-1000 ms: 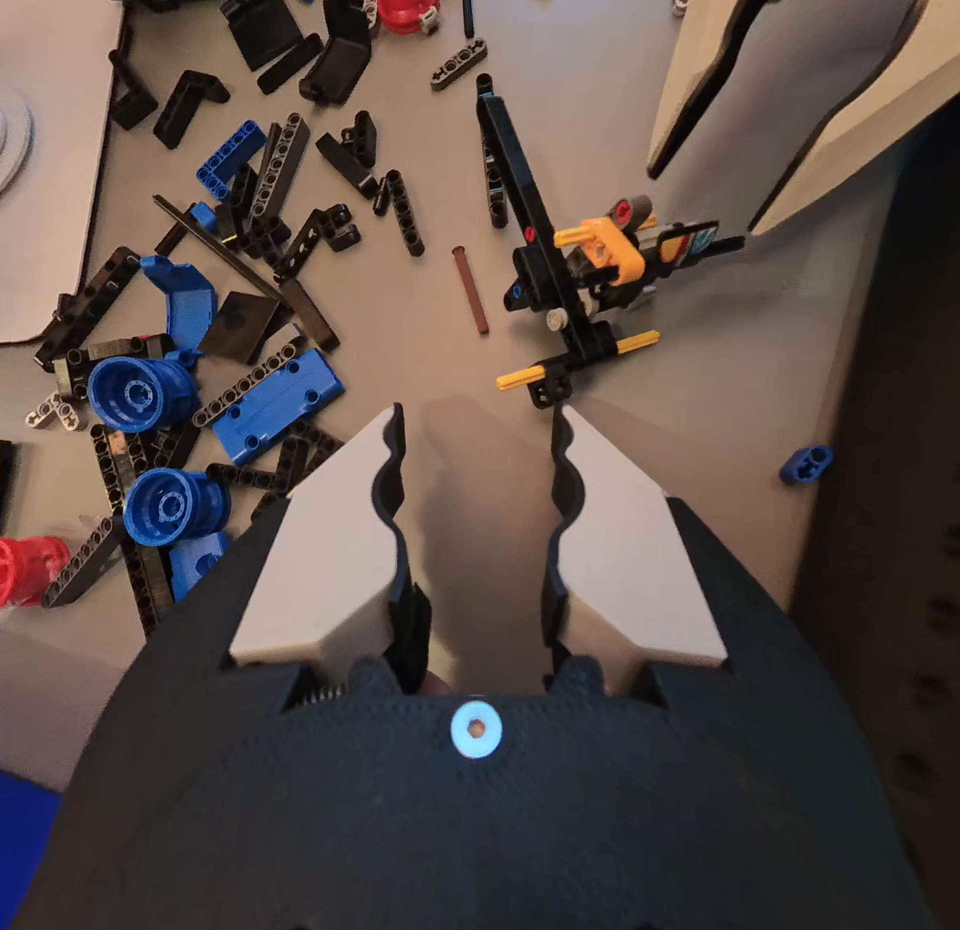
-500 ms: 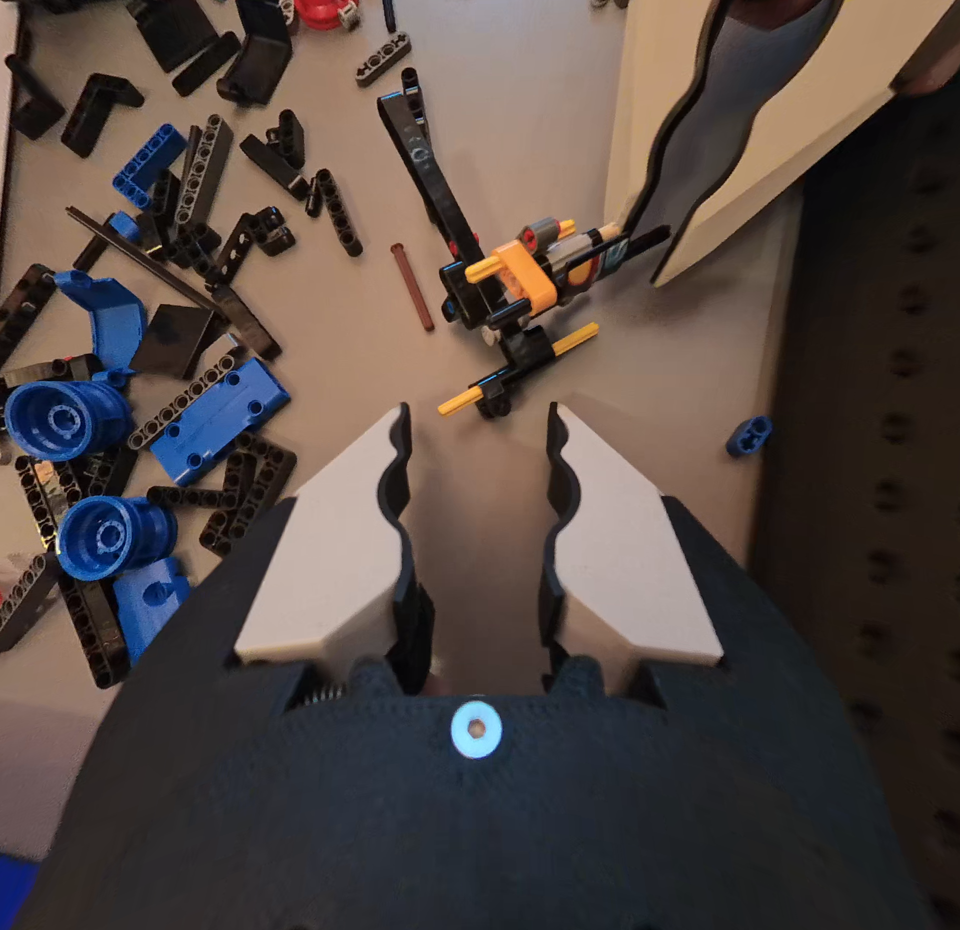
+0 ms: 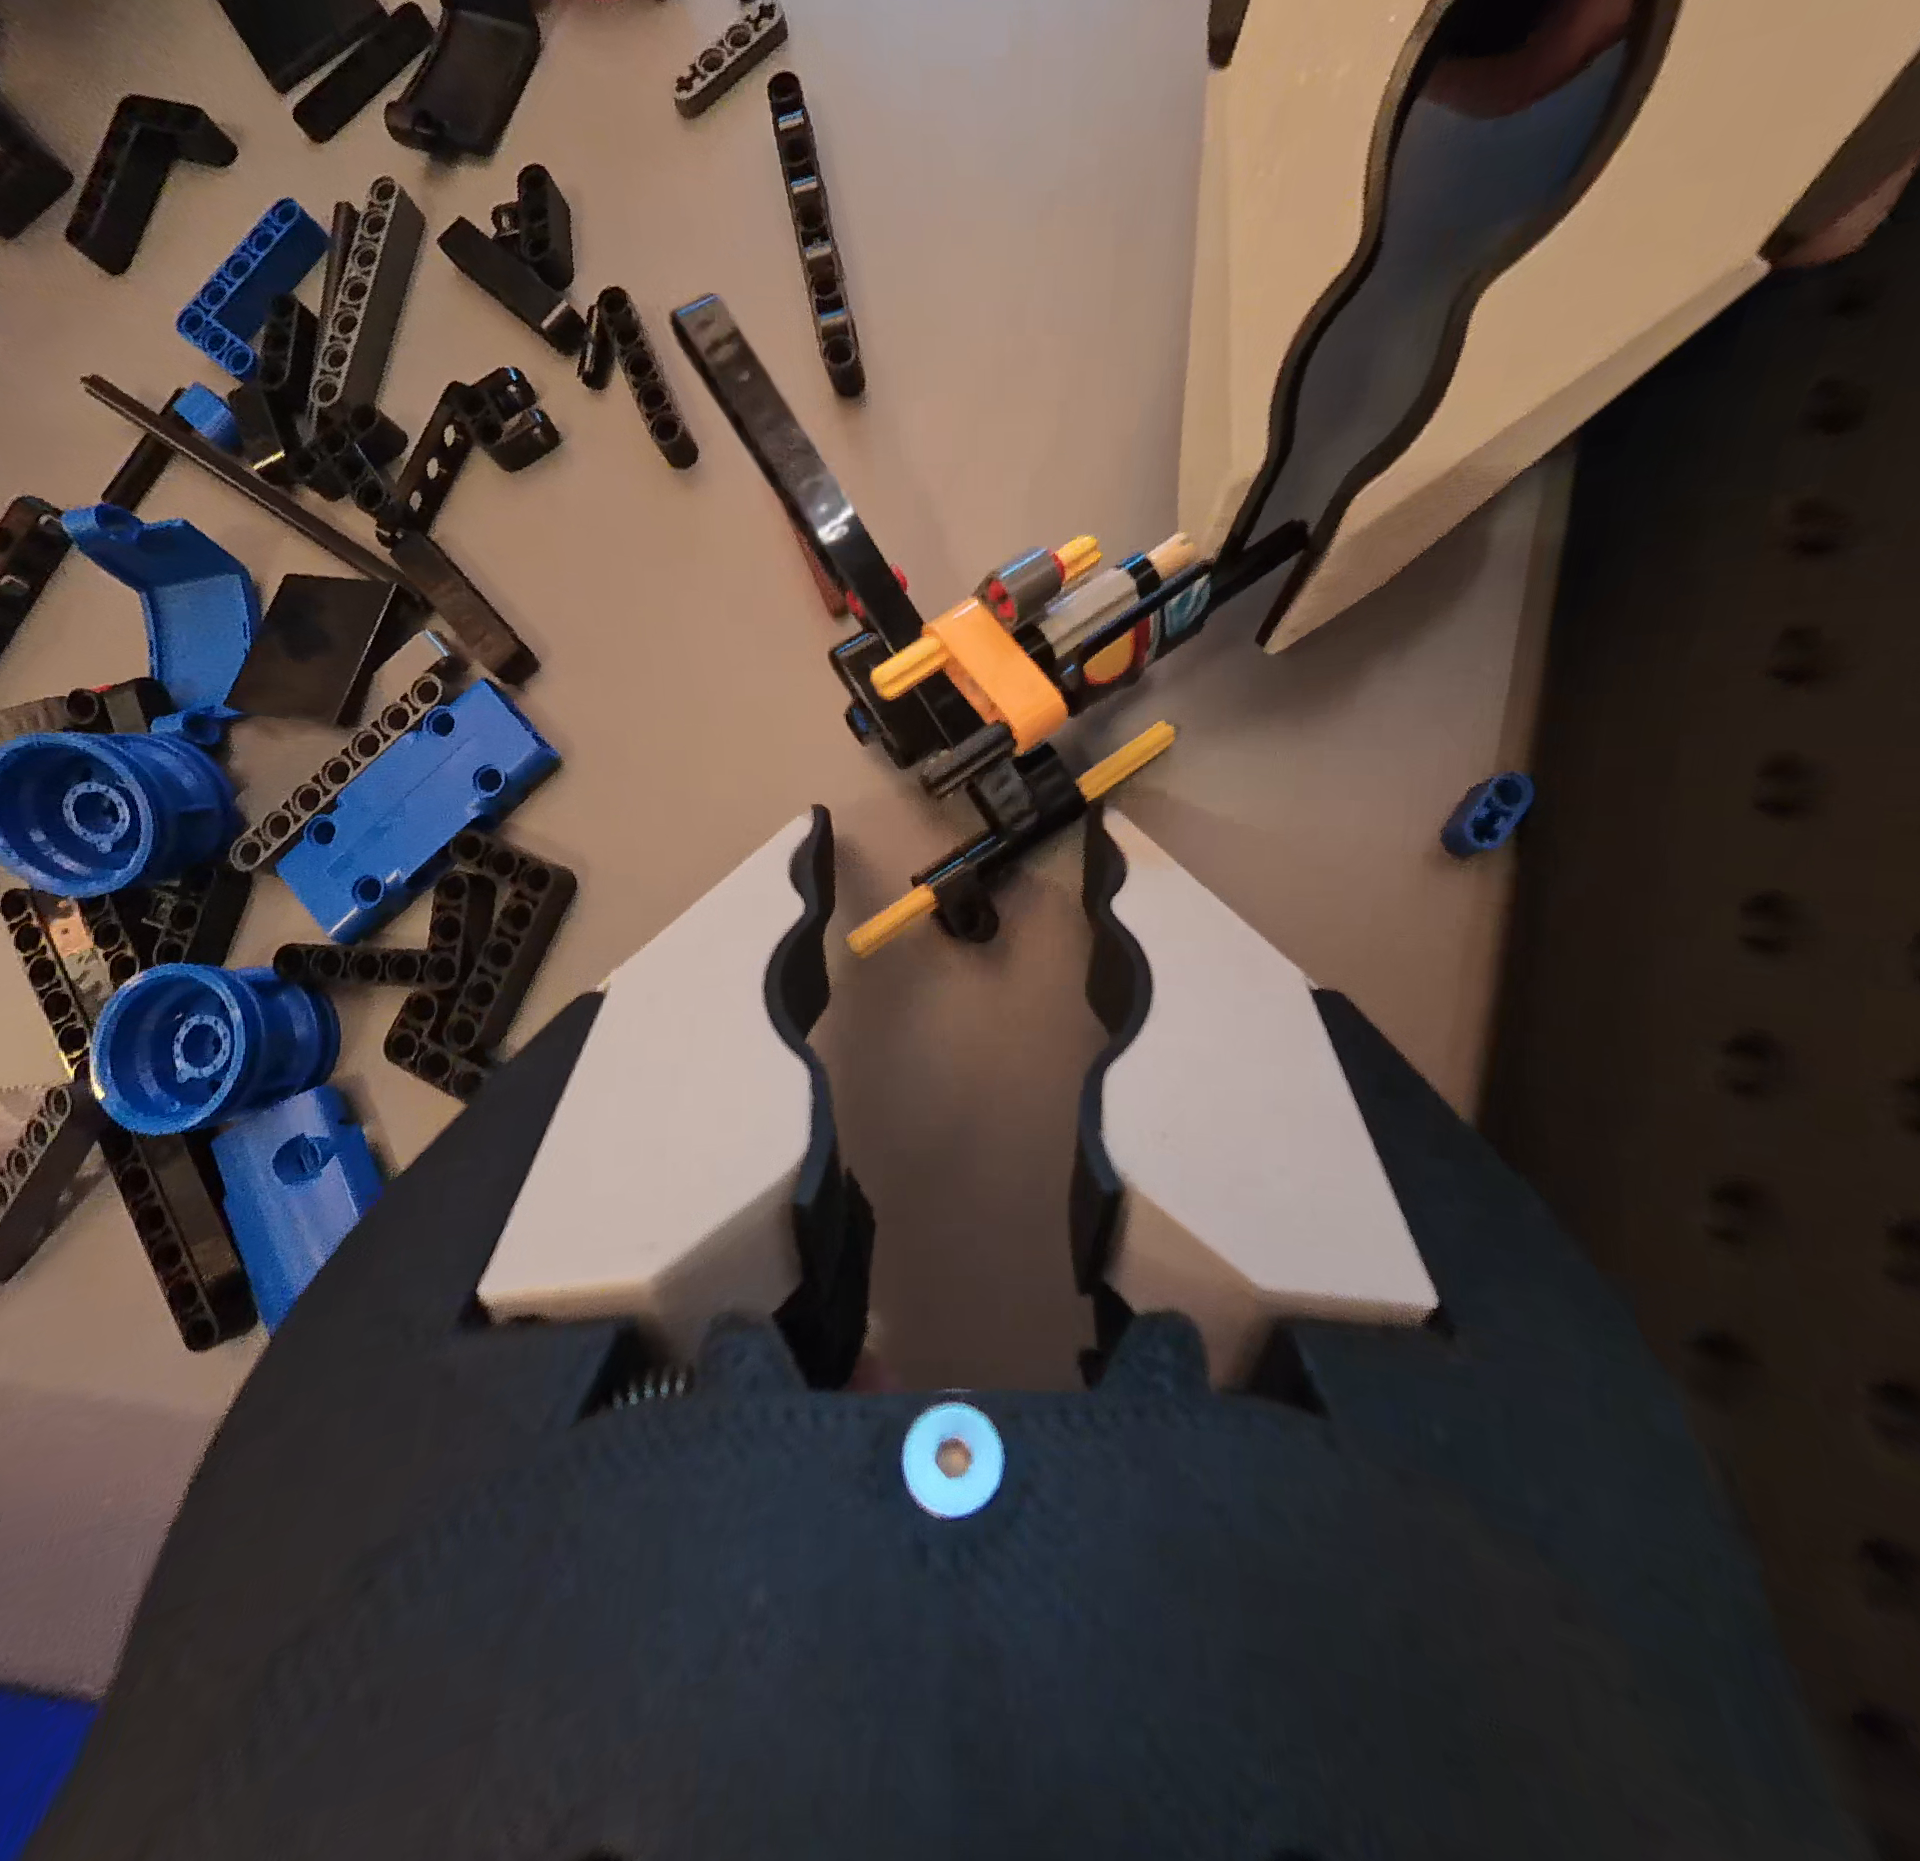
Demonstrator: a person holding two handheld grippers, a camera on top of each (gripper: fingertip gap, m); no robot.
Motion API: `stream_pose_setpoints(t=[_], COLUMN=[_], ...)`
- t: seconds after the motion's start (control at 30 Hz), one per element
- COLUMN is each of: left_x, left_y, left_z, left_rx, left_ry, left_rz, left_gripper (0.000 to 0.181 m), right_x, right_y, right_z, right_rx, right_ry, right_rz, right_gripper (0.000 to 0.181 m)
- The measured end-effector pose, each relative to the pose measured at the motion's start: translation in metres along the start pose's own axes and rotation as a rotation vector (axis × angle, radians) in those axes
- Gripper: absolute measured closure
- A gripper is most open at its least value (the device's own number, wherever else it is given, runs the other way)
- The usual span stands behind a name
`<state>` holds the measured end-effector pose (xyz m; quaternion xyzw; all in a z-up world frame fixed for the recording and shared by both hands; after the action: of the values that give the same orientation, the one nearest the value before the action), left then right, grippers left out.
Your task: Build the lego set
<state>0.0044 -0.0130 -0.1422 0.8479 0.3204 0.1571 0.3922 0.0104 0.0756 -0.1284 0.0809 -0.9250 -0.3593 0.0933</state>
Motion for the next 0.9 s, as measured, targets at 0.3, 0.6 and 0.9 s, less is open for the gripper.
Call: stream_pose_setpoints(t=[0.3,0.6,0.9], left_x=[0.002,0.001,0.0], left_y=[0.002,0.003,0.006], left_z=[0.003,0.001,-0.002], left_rx=[-0.006,0.018,0.044], left_ry=[0.0,0.009,0.006], left_rz=[0.028,0.028,0.02], left_gripper=[0.145,0.142,0.139], right_x=[0.002,0.003,0.007], right_y=[0.002,0.006,0.011], right_z=[-0.011,-0.019,-0.016], right_rx=[0.041,0.068,0.076], right_ry=[-0.004,-0.011,-0.04], right_rz=[0.01,0.016,0.026], right_gripper=[0.175,0.176,0.177])
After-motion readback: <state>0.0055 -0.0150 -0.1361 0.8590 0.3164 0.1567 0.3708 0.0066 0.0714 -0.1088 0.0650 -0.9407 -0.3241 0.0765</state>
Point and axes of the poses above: each gripper's, where its closed fingertips meet, y back along the fingers, z out of its underside, x = y × z across the jaws, the point moved 4 cm from there along y, back along the fingers, and after that the axes turned 10 degrees about y, right-handed, at the moved point
